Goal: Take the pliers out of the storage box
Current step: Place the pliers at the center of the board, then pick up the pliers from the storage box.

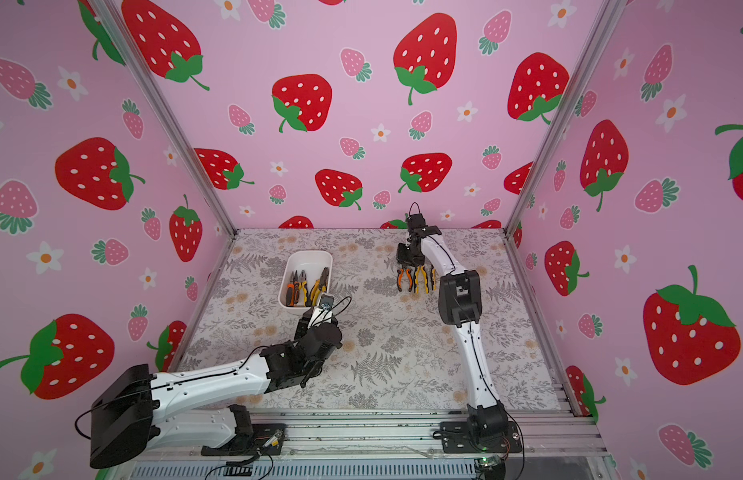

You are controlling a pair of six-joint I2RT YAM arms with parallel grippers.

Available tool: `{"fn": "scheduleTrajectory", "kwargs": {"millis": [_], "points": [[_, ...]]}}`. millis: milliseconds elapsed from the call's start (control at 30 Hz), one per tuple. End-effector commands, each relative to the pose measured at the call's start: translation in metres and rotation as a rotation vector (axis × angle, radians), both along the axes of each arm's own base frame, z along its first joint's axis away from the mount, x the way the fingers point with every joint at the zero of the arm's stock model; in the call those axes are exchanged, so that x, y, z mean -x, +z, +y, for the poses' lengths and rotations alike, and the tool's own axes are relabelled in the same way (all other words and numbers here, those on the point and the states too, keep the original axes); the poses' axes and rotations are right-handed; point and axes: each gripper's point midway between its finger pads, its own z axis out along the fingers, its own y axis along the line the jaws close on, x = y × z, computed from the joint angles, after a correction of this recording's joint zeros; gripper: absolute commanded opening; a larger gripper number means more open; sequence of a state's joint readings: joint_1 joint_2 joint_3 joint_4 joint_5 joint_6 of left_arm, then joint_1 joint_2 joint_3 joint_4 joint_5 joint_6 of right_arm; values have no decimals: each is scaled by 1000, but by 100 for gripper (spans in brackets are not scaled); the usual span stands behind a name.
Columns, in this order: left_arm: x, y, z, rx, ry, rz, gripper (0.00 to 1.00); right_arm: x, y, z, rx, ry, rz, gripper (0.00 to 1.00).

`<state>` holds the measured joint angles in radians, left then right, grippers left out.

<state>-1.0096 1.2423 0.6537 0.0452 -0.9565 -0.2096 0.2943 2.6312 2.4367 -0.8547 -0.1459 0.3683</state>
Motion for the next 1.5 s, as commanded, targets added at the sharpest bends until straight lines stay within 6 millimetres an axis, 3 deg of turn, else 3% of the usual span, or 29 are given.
{"fn": "scheduleTrajectory", "kwargs": {"millis": [0, 233, 367, 533, 667, 767, 867, 933, 1100, 1233, 1333, 1467], "points": [[-2, 6, 0, 19, 10, -8, 49, 7, -26, -5, 33, 2, 53, 41], [-3, 5, -1, 16, 10, -3, 50, -1, -8, -10, 60, -19, -1, 47], [-4, 6, -1, 13, 10, -4, 49, -9, 30, -18, 77, -55, -105, 48], [-5, 6, -3, 6, 5, 2, 49, -11, 103, -39, 145, -92, -277, 50], [-6, 5, -2, 0, 14, 8, 50, 16, 159, -46, 112, -94, -381, 50], [-7, 4, 0, 7, 27, 14, 50, 59, 180, -47, 36, -98, -405, 49], [-11, 1, 6, 19, 55, 42, 50, 114, 171, -43, -47, -98, -390, 48], [-13, -3, 9, 25, 68, 65, 49, 153, 155, -36, -86, -82, -363, 46], [-18, -7, 14, 59, 80, 111, 49, 239, 126, 2, -12, 96, -446, 44], [-35, -11, 34, 108, 122, 202, 52, 272, 99, 7, 10, 126, -489, 45], [-57, -22, 61, 154, 197, 322, 51, 282, 112, -1, 0, 101, -568, 45], [-80, -48, 95, 185, 318, 503, 44, 290, 115, -7, -19, 90, -607, 45]]}}
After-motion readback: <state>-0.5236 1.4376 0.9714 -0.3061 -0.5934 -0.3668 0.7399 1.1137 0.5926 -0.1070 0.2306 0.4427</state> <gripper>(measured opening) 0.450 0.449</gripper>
